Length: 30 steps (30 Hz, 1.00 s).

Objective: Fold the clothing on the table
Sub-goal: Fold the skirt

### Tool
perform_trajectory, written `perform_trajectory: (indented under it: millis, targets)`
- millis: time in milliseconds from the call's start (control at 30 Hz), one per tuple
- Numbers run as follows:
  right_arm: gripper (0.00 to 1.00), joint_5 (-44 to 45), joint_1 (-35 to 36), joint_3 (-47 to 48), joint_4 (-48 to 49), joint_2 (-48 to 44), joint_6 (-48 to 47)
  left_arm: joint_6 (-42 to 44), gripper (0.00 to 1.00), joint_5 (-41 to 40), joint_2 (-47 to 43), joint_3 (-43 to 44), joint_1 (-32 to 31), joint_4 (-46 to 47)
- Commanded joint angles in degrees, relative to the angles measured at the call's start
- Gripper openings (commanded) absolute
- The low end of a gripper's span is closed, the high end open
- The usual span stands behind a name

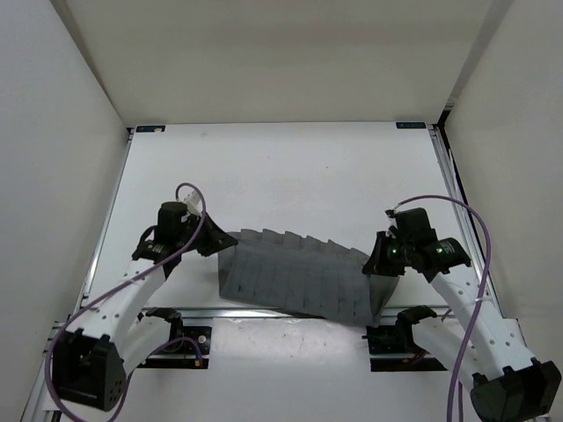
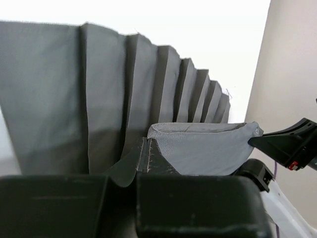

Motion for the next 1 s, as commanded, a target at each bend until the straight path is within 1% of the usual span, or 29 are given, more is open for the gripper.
perform_trajectory:
  millis: [0, 133, 333, 467, 533, 567, 600, 633, 667, 700, 733, 767, 800, 833, 867, 900, 933, 967]
  targets:
    - [0.0, 2.2, -3.8, 1.8, -0.3, 2.1, -0.8, 4.3, 0.0, -5.1, 5.4, 5.5, -0.1, 5.6]
    - [0.0, 3.3, -5.6, 1.6, -2.5, 4.5, -0.2, 5.3, 0.0, -5.9, 12.8, 10.4, -2.1, 7.8]
    - [0.0, 6.0, -5.0, 1.2, -5.1, 5.3, 1.6, 6.8, 0.0, -8.4, 20.5, 12.9, -5.4, 10.4]
    - [0.0, 7.9, -5.3, -0.7, -4.3, 6.9, 3.4, 7.8, 0.0, -10.3, 26.9, 14.1, -6.9, 15.4]
    - [0.0, 9.2, -5.6, -1.0, -3.0, 7.5, 3.9, 8.7, 0.0, -11.6, 29.9, 16.3, -7.9, 17.6]
    - [0.05, 9.5, -6.5, -1.4, -2.6, 8.2, 4.7, 8.6, 0.04, -12.5, 32.3, 17.1, -8.7, 19.0]
    - [0.12, 9.5, -7.5, -1.5, -1.7, 9.0, 4.6, 9.2, 0.11, -14.2, 34.6, 19.1, -9.3, 19.6]
    - [0.27, 9.7, -8.8, -0.9, -1.2, 9.6, 5.1, 9.7, 0.23, -15.1, 35.6, 21.5, -9.3, 19.8]
    - [0.33, 9.4, -9.5, 0.6, -1.5, 10.1, 5.9, 10.2, 0.32, -15.3, 37.2, 22.7, -9.3, 19.6]
    - [0.41, 11.0, -9.8, 3.3, -1.7, 10.5, 5.8, 9.8, 0.34, -15.2, 38.4, 25.5, -9.0, 19.3]
    - [0.47, 13.4, -10.1, 4.8, -3.2, 10.5, 6.0, 9.7, 0.38, -15.3, 38.6, 27.8, -8.4, 19.0]
    - [0.57, 16.3, -9.7, 8.3, -4.9, 10.6, 6.4, 9.8, 0.43, -15.7, 38.2, 29.6, -8.1, 18.3]
    - [0.62, 17.6, -9.7, 11.7, -5.9, 10.6, 5.6, 10.3, 0.45, -16.5, 37.4, 30.0, -7.5, 18.2]
    - [0.61, 18.7, -9.9, 14.3, -7.4, 10.8, 5.0, 10.3, 0.46, -17.2, 35.6, 31.4, -7.6, 16.8]
    - [0.61, 18.5, -10.4, 15.1, -8.6, 11.0, 4.4, 10.8, 0.45, -17.1, 35.0, 32.5, -7.2, 16.1]
    - [0.58, 16.9, -11.4, 16.4, -9.6, 11.6, 2.9, 10.9, 0.43, -16.6, 34.0, 32.4, -7.3, 14.9]
    - [0.48, 16.2, -12.4, 16.5, -10.2, 11.6, 2.5, 10.6, 0.4, -14.1, 32.6, 31.7, -7.5, 14.4]
    - [0.42, 14.0, -12.4, 16.2, -11.0, 11.6, 2.9, 10.2, 0.3, -11.9, 31.7, 29.8, -7.5, 14.1]
